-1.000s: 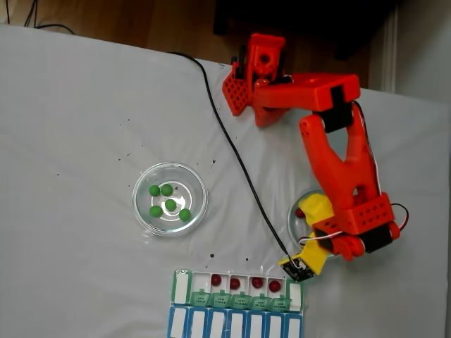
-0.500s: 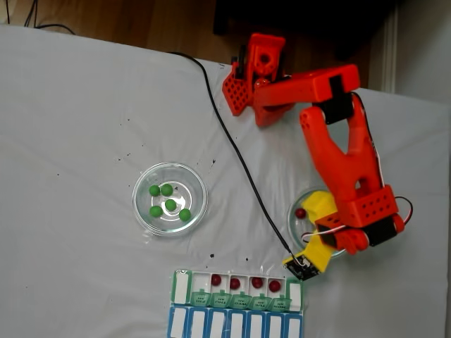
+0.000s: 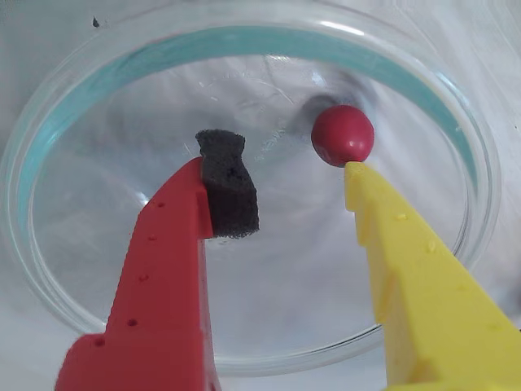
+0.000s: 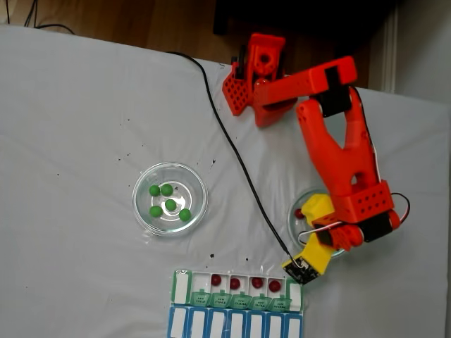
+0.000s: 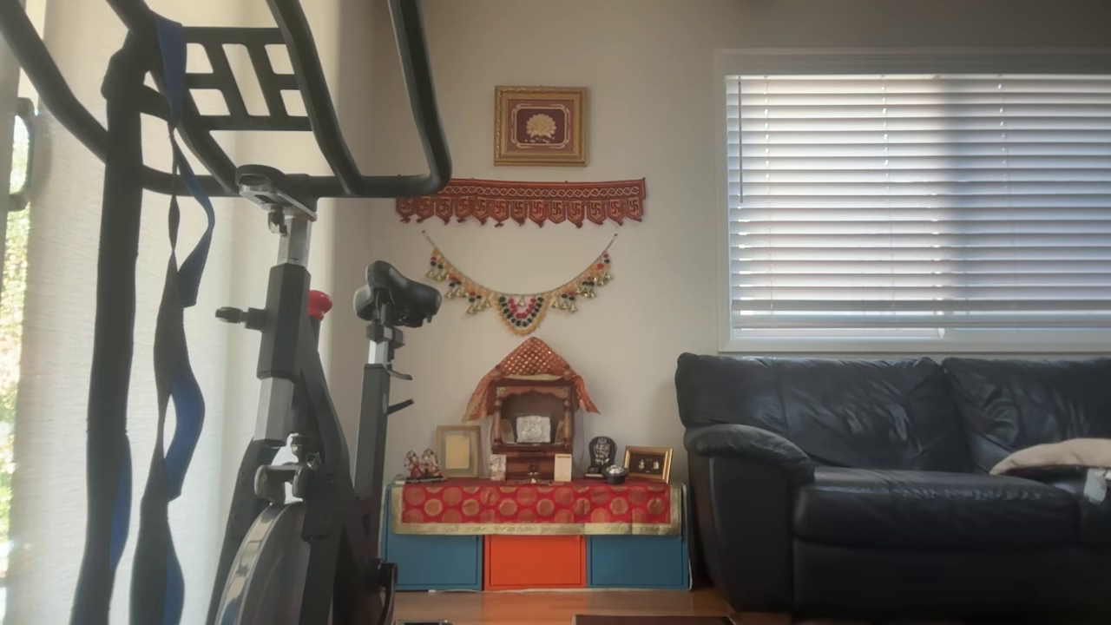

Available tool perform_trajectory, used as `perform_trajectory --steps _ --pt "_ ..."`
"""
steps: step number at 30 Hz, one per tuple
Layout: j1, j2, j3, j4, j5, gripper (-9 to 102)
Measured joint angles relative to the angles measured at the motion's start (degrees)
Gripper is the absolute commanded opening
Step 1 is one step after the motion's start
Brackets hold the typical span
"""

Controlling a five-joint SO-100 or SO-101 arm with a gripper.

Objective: Sort medicines into box.

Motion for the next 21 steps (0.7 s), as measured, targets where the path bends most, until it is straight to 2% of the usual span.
perform_trajectory --steps 21 --pt "1.5 0.0 0.3 -0.7 -1.9 21"
